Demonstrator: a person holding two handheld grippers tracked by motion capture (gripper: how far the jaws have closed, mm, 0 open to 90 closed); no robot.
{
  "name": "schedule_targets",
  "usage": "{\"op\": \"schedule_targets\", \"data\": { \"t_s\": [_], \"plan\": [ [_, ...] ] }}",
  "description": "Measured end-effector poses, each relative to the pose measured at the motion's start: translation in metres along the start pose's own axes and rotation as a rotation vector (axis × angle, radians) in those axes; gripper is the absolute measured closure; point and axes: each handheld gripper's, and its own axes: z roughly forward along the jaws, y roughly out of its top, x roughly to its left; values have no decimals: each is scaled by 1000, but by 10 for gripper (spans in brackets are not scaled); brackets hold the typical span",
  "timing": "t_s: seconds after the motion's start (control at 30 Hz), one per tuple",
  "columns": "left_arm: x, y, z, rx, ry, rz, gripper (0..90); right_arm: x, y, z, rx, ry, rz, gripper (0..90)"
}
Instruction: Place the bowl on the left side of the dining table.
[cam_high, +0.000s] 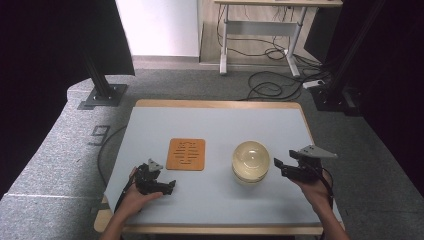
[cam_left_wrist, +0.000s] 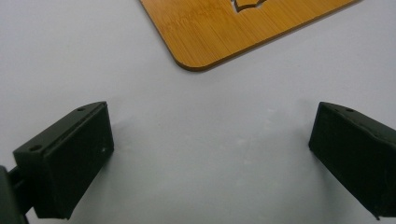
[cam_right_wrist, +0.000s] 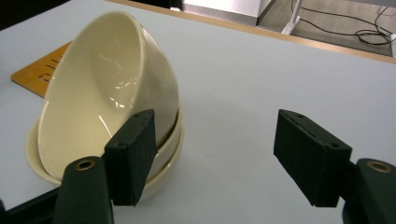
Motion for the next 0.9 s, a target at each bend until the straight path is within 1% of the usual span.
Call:
{"op": "schedule_targets", "data": {
  "t_s": [0.27, 0.5, 0.6, 0.7, 0.77, 0.9],
  "plan": [
    [0, 0, 0, 0, 0, 0, 1, 2, 6, 3, -16, -2, 8, 304],
    [0, 0, 0, -1, 1, 0, 1, 6, 12, 3, -33, 6, 8, 305],
    [0, 0, 0, 0, 1, 2, 1, 8, 15, 3, -46, -2, 13, 309],
    [0, 0, 0, 0, 1, 2, 1, 7, 17, 3, -59, 2, 21, 310],
    [0, 0, 0, 0, 1, 2, 1, 7, 18, 3, -62, 0, 27, 311],
    [0, 0, 0, -1, 1, 2, 1, 8, 19, 5, -61, 3, 26, 310]
  ]
}}
